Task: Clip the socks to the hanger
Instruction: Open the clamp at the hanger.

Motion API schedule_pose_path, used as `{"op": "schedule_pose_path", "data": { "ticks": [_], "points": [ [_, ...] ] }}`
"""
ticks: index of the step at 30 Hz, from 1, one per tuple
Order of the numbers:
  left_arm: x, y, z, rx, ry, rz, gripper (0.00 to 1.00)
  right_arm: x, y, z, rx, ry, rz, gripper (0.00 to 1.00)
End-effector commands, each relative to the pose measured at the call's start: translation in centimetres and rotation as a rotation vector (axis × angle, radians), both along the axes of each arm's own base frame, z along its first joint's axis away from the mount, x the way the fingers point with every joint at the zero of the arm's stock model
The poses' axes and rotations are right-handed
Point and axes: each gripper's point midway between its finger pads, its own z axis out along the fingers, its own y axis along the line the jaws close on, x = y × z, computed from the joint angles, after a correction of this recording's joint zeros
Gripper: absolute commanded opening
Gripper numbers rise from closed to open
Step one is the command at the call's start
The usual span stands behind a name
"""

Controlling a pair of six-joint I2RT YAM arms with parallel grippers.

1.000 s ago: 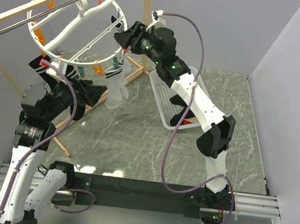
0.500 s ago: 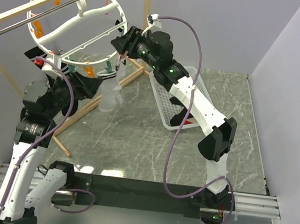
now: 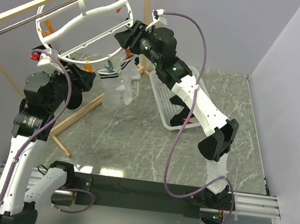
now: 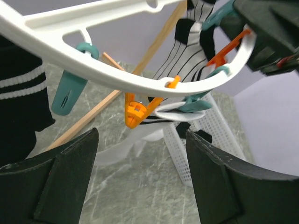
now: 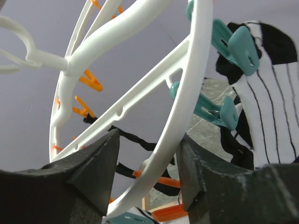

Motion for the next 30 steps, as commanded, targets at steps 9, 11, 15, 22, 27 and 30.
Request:
{"op": "schedule_pose_path", "data": {
  "ticks": [9,11,15,22,27,30],
  "points": [
    [1.3,-0.6,1.2,0.102,-0.052,-0.056,0.83,0.2,0.1,3.4,0.070,-0.055,-0.016,0.46],
    [1.6,-0.9,1.6,0.097,-0.071,-0.070,0.83,0.2,0.1,3.5,0.075,-0.057,-0.014,0.45],
    [1.4,-1.6,2.9,0.058,-0.136,-0.099,0.81,0.1,-0.1,3.7,0.068,-0.061,-0.020,0.45],
    [0.2,-1.4,3.8,0.021,-0.217,-0.086,0.80,-0.1,-0.4,3.3,0.066,-0.040,-0.026,0.43],
    [0.4,-0.7,3.6,0.048,-0.203,-0.046,0.80,-0.1,-0.4,3.2,0.066,-0.034,-0.026,0.43],
    [0.6,-1.4,3.3,0.040,-0.201,-0.083,0.80,-0.1,-0.4,2.8,0.061,-0.024,-0.029,0.42]
  ]
}}
